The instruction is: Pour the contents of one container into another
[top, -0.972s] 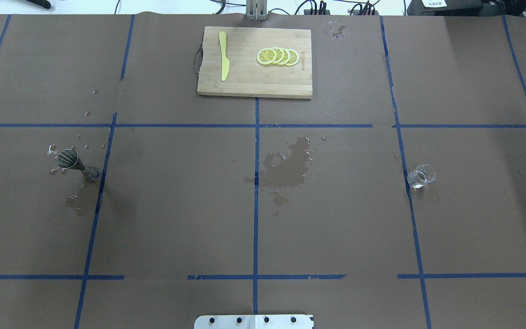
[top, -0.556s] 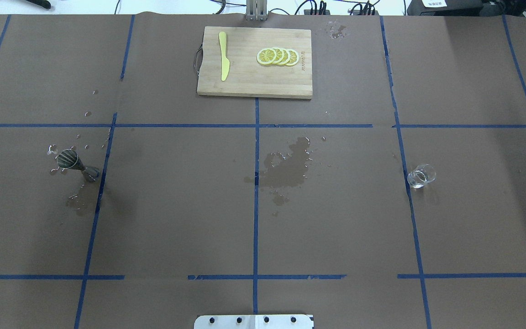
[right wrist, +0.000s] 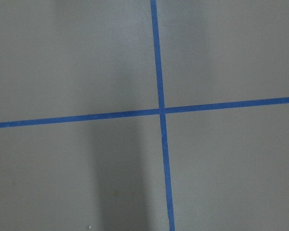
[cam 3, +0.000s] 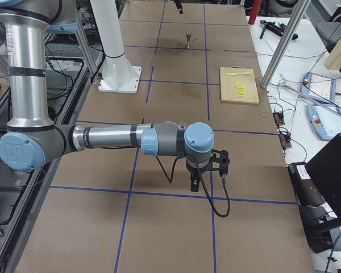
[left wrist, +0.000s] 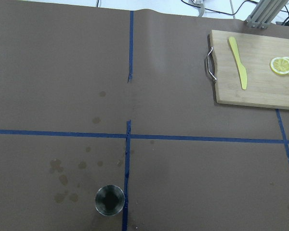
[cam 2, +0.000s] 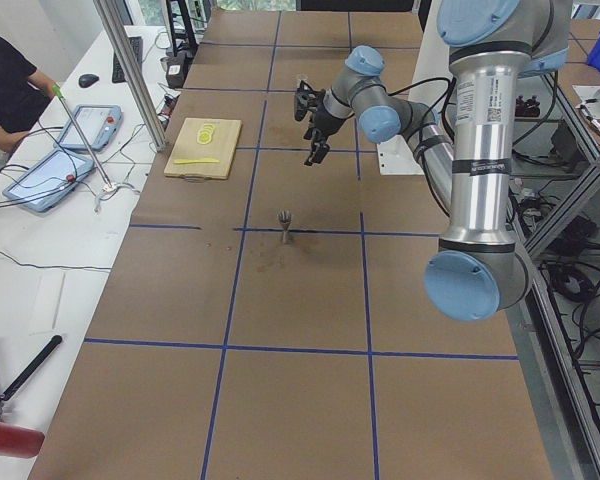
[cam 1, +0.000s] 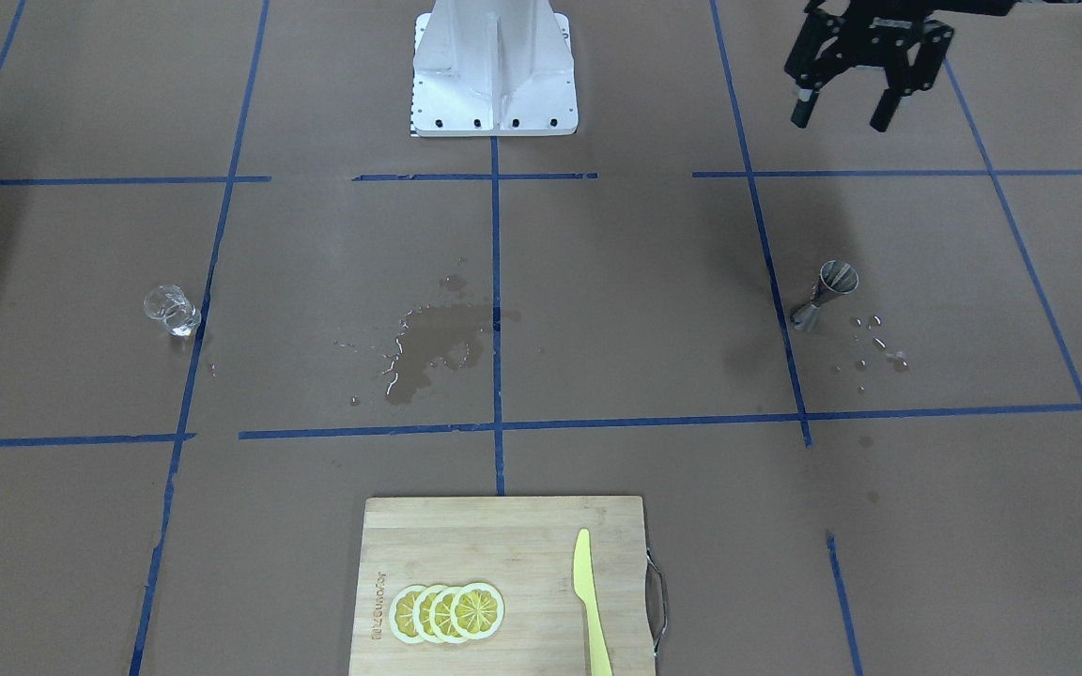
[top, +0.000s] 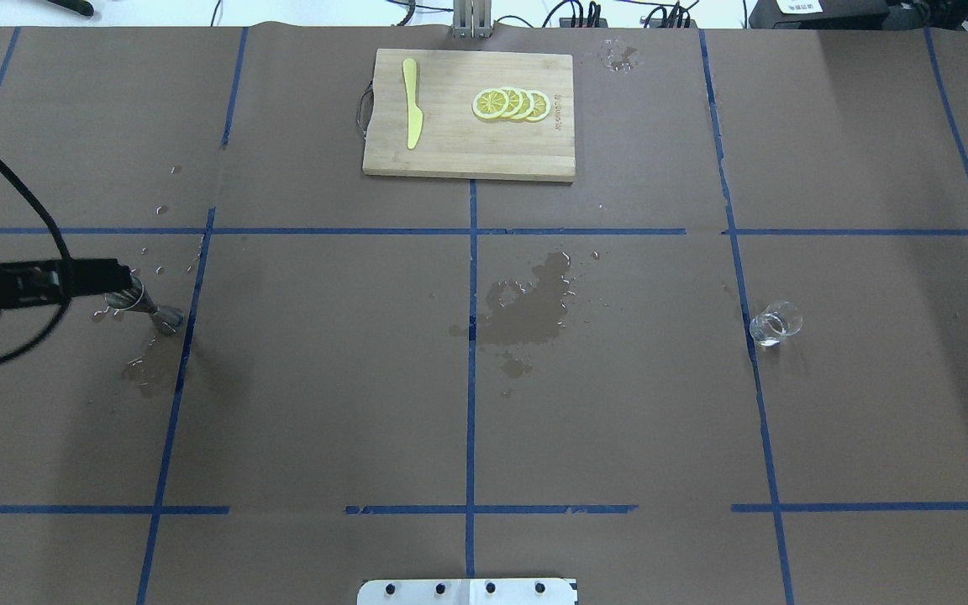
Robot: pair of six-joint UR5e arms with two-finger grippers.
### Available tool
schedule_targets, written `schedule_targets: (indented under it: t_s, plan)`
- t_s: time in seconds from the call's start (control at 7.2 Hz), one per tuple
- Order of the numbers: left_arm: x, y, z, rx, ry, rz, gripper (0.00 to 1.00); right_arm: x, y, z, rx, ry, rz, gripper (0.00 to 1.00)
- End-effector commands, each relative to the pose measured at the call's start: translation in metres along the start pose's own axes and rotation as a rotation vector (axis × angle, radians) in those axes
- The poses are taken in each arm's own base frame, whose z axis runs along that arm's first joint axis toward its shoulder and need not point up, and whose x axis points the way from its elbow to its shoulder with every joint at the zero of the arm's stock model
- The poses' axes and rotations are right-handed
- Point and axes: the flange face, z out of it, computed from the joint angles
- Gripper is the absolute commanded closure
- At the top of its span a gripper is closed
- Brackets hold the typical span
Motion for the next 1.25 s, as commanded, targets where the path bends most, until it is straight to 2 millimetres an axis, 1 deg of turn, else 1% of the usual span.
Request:
schedule_targets:
  t_s: [0.0,0.14,0.28,0.42,0.56,0.69,0.83,0.97,1.11]
  plan:
    - [0.037,0.08,0.023,0.079,-0.008,-0.054,0.0,-0.017,-0.011,-0.003,0.008,-0.003,-0.038,0.0]
    - [0.042,0.098,0.029,0.126,-0.024,-0.072,0.0,-0.03,-0.015,-0.001,0.003,-0.003,-0.058,0.0]
    - [0.044,0.106,0.031,0.165,-0.023,-0.078,0.0,-0.047,-0.015,0.0,0.003,-0.005,-0.086,0.0]
    - [0.037,0.116,0.037,0.204,-0.054,-0.059,0.0,-0.062,-0.014,0.0,0.002,-0.009,-0.101,0.0]
    - [0.012,0.135,0.053,0.252,-0.118,-0.05,0.0,-0.087,-0.012,-0.001,0.005,-0.013,-0.076,0.0]
    - [0.0,0.146,0.064,0.302,-0.143,-0.037,0.0,-0.116,-0.008,-0.007,0.015,-0.021,-0.059,0.0]
    - [-0.009,0.151,0.078,0.379,-0.153,-0.043,0.0,-0.136,-0.004,-0.009,0.017,-0.028,-0.06,0.0]
    - [-0.014,0.157,0.092,0.433,-0.158,-0.037,0.0,-0.149,-0.001,-0.008,0.014,-0.034,-0.07,0.0]
    - [-0.018,0.159,0.101,0.472,-0.167,-0.019,0.0,-0.16,0.001,-0.004,0.007,-0.032,-0.072,0.0]
